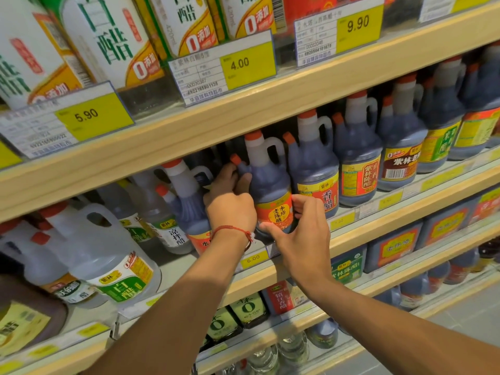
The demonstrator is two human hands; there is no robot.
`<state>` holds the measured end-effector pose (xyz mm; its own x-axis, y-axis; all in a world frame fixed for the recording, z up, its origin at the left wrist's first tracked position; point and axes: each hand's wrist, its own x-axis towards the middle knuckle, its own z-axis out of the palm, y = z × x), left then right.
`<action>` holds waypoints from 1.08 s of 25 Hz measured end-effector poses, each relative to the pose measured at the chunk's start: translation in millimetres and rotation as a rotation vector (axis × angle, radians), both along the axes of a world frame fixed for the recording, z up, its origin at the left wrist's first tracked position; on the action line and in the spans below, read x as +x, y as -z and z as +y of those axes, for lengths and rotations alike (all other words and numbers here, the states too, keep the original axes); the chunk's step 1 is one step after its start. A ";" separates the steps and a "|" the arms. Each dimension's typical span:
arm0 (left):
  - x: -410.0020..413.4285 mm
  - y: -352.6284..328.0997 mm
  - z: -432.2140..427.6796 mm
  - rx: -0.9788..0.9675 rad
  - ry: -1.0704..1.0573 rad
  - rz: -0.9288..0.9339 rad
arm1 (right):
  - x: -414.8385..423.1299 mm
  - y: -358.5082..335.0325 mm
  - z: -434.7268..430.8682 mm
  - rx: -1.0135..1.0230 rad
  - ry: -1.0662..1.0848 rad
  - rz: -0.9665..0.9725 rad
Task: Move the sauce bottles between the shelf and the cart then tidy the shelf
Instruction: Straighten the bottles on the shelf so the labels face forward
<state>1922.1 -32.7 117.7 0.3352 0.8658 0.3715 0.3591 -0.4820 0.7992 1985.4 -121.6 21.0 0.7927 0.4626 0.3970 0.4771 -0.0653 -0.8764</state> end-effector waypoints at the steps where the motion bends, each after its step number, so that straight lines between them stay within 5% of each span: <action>1: 1.2 -1.6 -1.9 -0.034 -0.019 -0.002 | -0.1 -0.4 -0.4 -0.001 -0.003 -0.003; 11: 4.4 -3.2 -7.6 -0.067 -0.084 0.010 | -2.3 1.3 3.2 0.002 -0.015 0.020; 19: 11.3 17.9 -20.1 -0.062 -0.109 -0.163 | 12.7 -11.4 -25.7 0.097 -0.062 -0.077; 27: 12.8 11.0 -73.9 0.322 0.036 -0.021 | 46.4 -23.9 -34.9 0.036 0.091 0.076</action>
